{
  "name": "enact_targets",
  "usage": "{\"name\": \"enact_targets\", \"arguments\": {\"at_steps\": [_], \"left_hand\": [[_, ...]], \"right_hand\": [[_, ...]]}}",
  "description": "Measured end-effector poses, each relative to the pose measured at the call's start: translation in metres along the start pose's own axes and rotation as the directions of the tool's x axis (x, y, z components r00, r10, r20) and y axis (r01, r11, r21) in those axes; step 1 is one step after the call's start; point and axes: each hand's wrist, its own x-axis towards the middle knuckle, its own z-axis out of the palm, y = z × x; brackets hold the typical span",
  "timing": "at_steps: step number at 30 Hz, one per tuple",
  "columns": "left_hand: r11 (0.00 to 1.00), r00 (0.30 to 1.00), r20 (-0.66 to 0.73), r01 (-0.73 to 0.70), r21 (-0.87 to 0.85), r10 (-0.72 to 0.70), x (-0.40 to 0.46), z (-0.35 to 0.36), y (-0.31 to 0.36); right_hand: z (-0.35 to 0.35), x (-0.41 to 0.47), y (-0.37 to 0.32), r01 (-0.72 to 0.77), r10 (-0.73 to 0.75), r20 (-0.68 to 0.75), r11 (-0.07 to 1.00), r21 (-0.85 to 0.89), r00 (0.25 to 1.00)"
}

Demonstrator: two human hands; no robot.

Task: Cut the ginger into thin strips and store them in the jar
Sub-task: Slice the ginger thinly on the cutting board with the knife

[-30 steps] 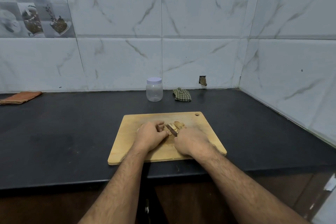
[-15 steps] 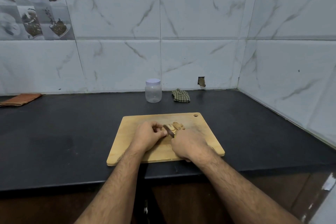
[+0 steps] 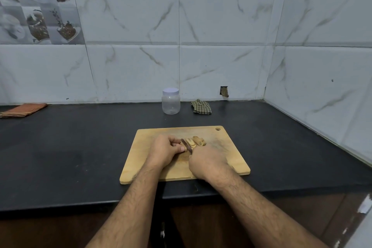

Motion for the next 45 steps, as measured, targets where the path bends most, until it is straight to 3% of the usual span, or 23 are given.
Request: {"name": "enact_targets", "arguments": {"at_steps": [28, 45], "left_hand": [[0.999, 0.998, 0.047, 0.026, 0.034, -0.028, -0.001, -0.005, 0.004], [0.999, 1.000, 0.003, -0.020, 0.032, 0.020, -0.001, -0.002, 0.002]], "right_hand": [[0.003, 0.021, 0.001, 0.012, -0.015, 0.050, 0.997, 0.074, 0.999], [-0.010, 0.020, -0.013, 0.030, -0.031, 0.110, 1.000, 0.008, 0.993]]}}
